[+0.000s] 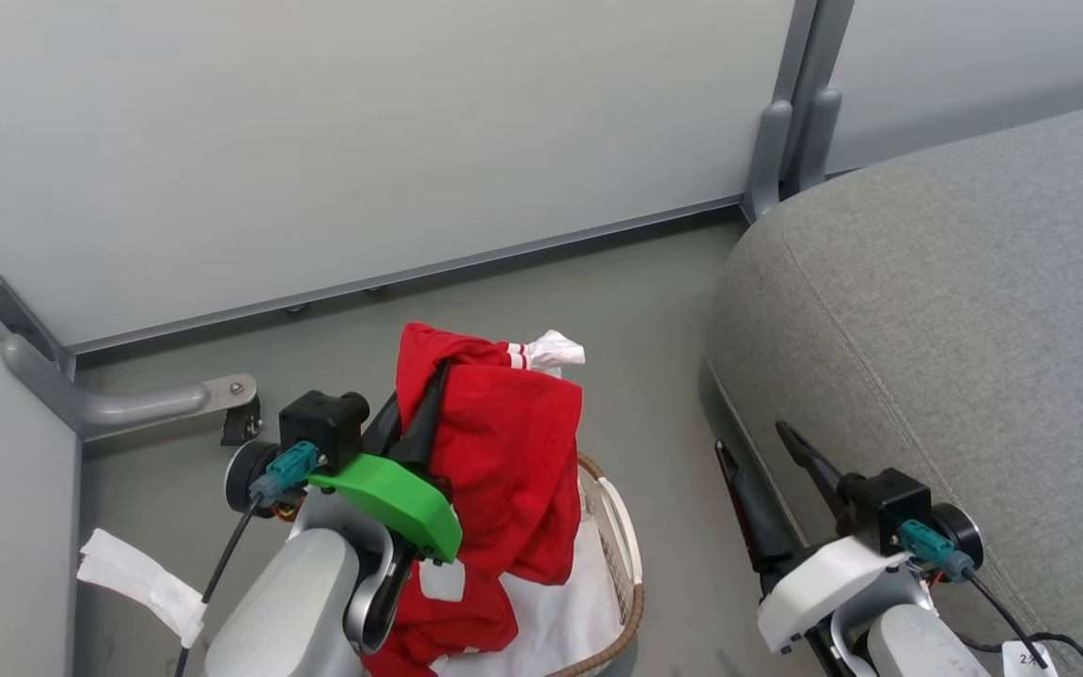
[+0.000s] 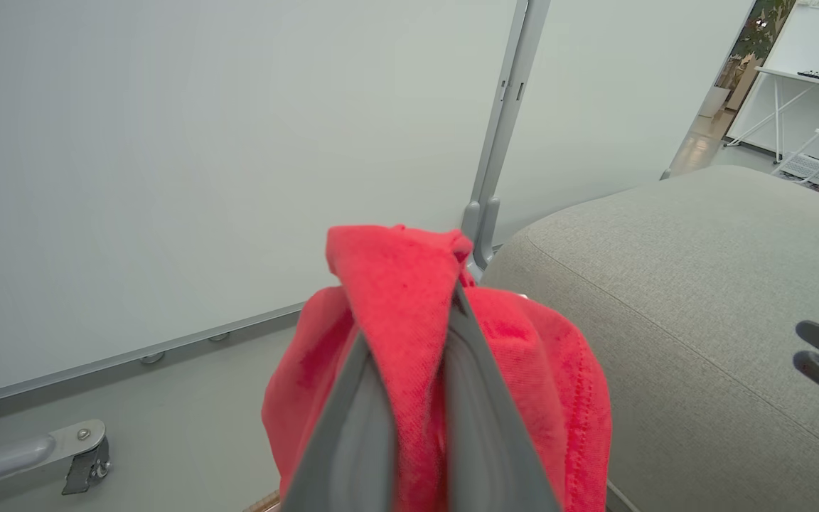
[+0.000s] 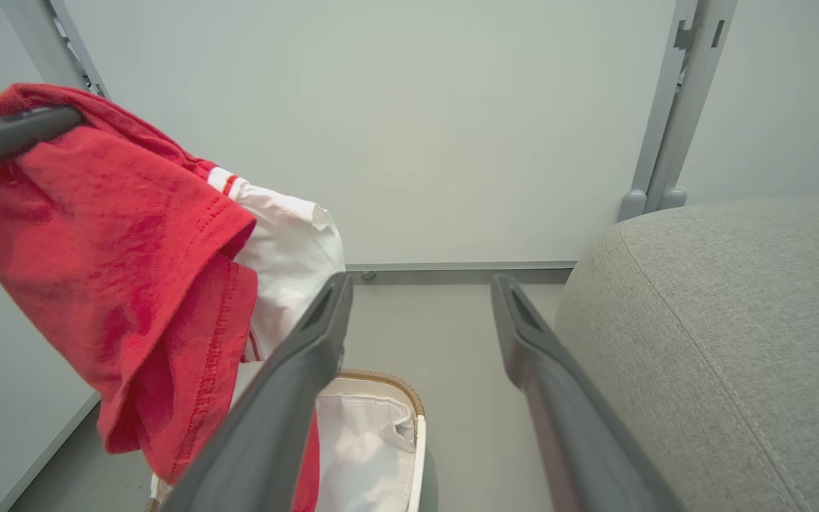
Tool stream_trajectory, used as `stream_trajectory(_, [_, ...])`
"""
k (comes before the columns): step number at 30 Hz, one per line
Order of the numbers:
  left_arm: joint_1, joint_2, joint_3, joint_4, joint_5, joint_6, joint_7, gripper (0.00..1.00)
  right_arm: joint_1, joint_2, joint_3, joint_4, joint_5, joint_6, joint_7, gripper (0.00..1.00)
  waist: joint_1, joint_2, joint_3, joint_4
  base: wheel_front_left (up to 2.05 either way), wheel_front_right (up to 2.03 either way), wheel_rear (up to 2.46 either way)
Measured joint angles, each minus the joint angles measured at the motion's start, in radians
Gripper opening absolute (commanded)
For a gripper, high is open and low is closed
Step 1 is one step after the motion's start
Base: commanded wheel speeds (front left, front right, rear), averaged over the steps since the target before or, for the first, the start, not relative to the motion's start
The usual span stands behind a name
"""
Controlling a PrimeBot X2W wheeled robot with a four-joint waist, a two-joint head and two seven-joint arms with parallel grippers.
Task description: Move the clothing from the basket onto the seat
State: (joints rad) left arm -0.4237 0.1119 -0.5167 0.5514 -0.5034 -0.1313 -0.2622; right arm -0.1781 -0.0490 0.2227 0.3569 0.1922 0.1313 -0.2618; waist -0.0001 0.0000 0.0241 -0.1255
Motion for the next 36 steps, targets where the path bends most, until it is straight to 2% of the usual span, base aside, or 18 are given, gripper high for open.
stream_trajectory(7, [-0.002, -0.002, 0.009, -0.052, 0.004, 0.000, 0.000, 0.00, 0.019, 0.000, 0.030, 0.011, 0.002, 0.000, 0.000, 1.00, 0.0000, 0.0000, -0.019, 0.013, 0.00, 0.00, 0.00])
stream_trajectory(14, [-0.012, -0.009, -0.009, -0.094, 0.004, 0.000, 0.000, 0.00, 0.011, -0.013, 0.195, 0.004, 0.073, 0.000, 0.000, 1.00, 0.0000, 0.0000, -0.019, 0.026, 0.00, 0.00, 0.00])
stream_trajectory(19, [-0.018, -0.015, -0.032, -0.113, 0.004, 0.000, 0.000, 0.00, -0.079, -0.053, 0.281, -0.013, 0.092, 0.000, 0.000, 1.00, 0.0000, 0.0000, -0.015, 0.042, 0.00, 0.00, 0.00])
stream_trajectory(27, [-0.026, -0.024, -0.067, -0.125, -0.004, 0.000, 0.000, 0.00, -0.239, -0.061, 0.363, 0.034, 0.092, 0.000, 0.000, 1.00, 0.0000, 0.0000, -0.009, 0.070, 0.00, 0.00, 0.00])
stream_trajectory(36, [-0.031, -0.033, -0.114, -0.118, -0.021, 0.000, 0.000, 0.00, -0.340, -0.065, 0.424, 0.084, 0.080, 0.000, 0.000, 1.00, 0.0001, 0.0000, -0.006, 0.094, 0.00, 0.00, 0.00])
